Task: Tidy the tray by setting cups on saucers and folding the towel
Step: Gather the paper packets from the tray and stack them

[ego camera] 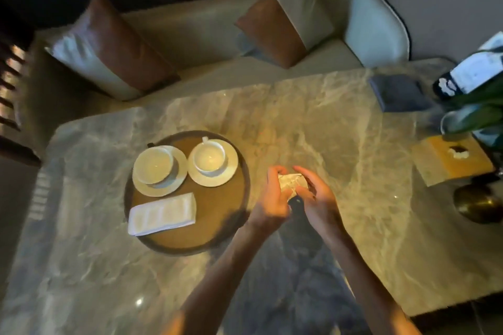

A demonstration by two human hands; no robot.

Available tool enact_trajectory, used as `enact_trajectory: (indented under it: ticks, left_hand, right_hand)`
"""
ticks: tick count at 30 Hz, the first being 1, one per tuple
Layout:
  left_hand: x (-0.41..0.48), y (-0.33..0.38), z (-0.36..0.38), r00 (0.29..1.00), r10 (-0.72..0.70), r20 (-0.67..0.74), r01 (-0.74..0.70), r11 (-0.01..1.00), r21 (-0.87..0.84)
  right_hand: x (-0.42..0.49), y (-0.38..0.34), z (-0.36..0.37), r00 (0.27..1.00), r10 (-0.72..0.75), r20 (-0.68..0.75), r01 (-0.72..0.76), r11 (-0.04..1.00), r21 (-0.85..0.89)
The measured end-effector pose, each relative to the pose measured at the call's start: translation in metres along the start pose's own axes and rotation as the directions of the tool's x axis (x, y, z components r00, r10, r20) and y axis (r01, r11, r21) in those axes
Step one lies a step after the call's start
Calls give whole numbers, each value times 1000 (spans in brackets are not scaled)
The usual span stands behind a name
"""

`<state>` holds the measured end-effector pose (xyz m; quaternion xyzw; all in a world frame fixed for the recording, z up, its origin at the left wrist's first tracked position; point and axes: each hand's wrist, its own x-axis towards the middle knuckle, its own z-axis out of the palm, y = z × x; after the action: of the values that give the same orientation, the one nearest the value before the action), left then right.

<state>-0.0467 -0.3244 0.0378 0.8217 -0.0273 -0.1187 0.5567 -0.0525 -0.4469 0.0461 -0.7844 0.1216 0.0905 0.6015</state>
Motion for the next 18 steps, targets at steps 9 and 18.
enact_trajectory:
  ticks: [9,18]
  left_hand:
    - [84,-101,53,966,180,-184,-141,968,208]
    - [92,-138,55,933,313,-179,-224,893,390]
  right_hand:
    - [87,114,18,915,-367,-164,329,918,-220]
    - [102,158,37,823,-551,-137,428,762,-486]
